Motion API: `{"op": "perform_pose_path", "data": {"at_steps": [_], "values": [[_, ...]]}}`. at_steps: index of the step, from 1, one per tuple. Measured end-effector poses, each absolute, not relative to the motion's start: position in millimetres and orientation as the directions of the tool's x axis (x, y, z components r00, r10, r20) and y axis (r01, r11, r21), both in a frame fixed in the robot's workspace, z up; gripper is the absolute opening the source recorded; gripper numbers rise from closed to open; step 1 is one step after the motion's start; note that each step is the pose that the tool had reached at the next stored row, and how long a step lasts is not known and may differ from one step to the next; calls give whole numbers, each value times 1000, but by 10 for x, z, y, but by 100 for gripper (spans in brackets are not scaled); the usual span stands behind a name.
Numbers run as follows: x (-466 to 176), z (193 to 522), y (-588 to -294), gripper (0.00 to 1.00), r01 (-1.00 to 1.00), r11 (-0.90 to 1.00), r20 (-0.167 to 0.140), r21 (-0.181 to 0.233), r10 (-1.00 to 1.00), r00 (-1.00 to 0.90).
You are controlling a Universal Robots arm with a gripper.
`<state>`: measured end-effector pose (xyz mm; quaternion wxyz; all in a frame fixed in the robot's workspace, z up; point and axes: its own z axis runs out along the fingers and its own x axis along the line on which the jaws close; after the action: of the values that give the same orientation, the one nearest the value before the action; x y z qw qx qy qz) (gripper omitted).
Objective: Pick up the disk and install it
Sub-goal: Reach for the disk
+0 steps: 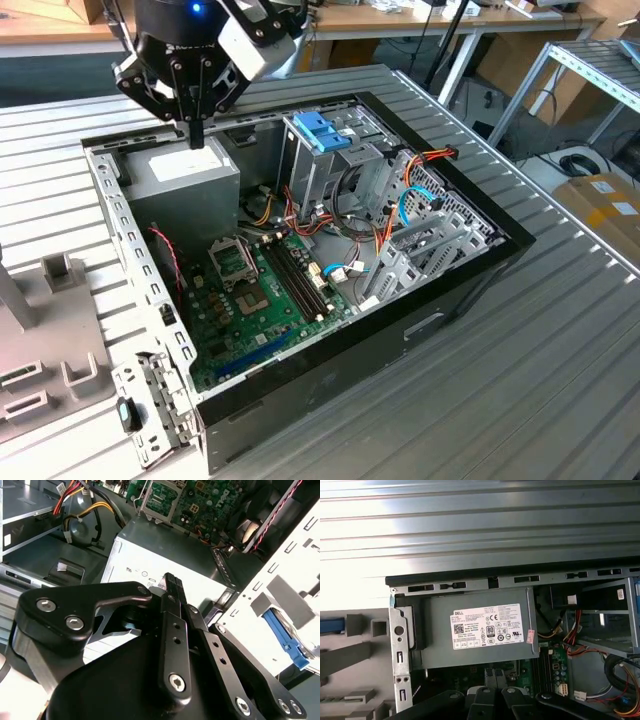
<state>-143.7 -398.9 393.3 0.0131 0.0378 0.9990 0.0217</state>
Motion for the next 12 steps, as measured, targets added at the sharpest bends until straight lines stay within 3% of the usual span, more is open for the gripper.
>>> {"op": "perform_pose_path", "data": {"at_steps": [12], "values": [[-1475, 3933, -3989, 10, 75, 996, -25, 44, 76, -997]]}}
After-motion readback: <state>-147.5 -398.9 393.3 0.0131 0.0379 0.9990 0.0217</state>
